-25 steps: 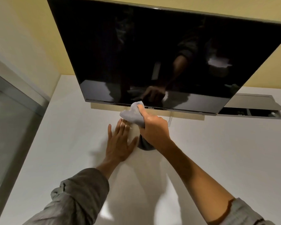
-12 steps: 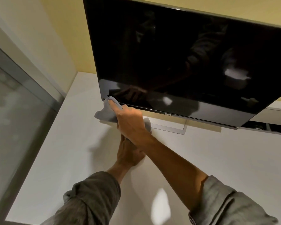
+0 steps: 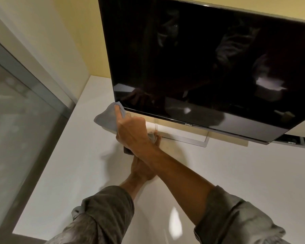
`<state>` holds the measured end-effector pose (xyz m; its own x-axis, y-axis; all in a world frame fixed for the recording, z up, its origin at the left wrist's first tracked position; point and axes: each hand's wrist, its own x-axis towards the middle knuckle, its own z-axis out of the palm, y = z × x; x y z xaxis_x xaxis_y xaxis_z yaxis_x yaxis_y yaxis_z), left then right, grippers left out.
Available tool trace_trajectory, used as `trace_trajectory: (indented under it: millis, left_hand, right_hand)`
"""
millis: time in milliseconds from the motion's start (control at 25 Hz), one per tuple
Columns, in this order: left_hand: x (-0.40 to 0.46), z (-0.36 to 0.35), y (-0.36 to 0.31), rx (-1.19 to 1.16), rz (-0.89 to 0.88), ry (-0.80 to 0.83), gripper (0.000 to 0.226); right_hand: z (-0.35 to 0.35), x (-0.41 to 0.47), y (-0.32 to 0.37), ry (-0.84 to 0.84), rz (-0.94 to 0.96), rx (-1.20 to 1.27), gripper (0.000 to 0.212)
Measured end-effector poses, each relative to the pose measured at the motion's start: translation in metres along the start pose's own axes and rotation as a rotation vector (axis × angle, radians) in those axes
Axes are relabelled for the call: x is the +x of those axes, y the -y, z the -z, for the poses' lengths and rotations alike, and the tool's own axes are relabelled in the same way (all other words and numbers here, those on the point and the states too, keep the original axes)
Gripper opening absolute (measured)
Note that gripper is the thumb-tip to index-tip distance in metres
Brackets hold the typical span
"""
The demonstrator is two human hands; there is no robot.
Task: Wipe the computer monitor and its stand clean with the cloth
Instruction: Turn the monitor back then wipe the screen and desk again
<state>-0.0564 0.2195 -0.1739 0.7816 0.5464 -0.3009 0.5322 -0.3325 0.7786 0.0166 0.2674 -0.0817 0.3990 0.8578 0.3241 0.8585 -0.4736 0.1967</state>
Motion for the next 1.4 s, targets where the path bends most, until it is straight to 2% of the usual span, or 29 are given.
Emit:
trace_trajectory:
  millis: [120,280,400,520,640,800,840,880,960,1000,1120,1280,1400]
  left_hand:
    - [0.001,-0.002,0.003,0.037,0.026,-0.017,0.044]
    - [0.004,-0.001,-0.002,0.011,-0.005,-0.059,0.026]
    - [0.004,0.004,-0.004,0.094,-0.181,-0.09,0.048]
    - [0.008,0.002,-0.002,0.275,-0.315,-0.125,0.058]
    - [0.012,0.001,0.002,0.544,-0.39,-0.042,0.072]
    - [0.016,0.002,-0.001,0.674,-0.441,-0.048,0.065]
    - [0.015,0.002,-0.003,0.67,-0.439,-0.055,0.065]
    - [0.014,0.002,-0.005,0.681,-0.447,-0.062,0.068]
    - [0.015,0.001,-0.006,0.74,-0.458,-0.063,0.076]
    - [0.016,-0.001,-0.009,0.766,-0.472,-0.051,0.078]
    - [0.024,-0.019,-0.032,0.791,-0.563,0.026,0.069]
    - [0.042,-0.06,-0.056,0.678,-0.672,0.069,0.047]
    - [0.051,-0.083,-0.057,0.602,-0.616,0.024,0.039]
  right_hand:
    - [-0.001,0.001,0.001,-0.005,-0.143,0.054,0.065]
    - [-0.002,-0.011,-0.015,-0.045,-0.194,0.18,0.056]
    - [-0.001,-0.024,-0.033,-0.085,-0.231,0.255,0.044]
    - [0.001,-0.045,-0.053,-0.064,-0.224,0.241,0.051]
    - [0.008,-0.074,-0.072,-0.002,-0.222,0.134,0.061]
    - [0.016,-0.108,-0.103,-0.047,-0.264,0.136,0.046]
    - [0.02,-0.116,-0.112,-0.013,-0.271,0.155,0.045]
    - [0.026,-0.123,-0.122,0.09,-0.296,0.209,0.051]
    - [0.038,-0.133,-0.141,0.402,-0.376,0.297,0.069]
    - [0.043,-0.14,-0.149,0.464,-0.41,0.288,0.074]
    - [0.05,-0.159,-0.167,0.503,-0.497,0.272,0.079]
    - [0.05,-0.177,-0.187,0.563,-0.565,0.296,0.08]
    - [0.054,-0.188,-0.202,0.606,-0.575,0.31,0.077]
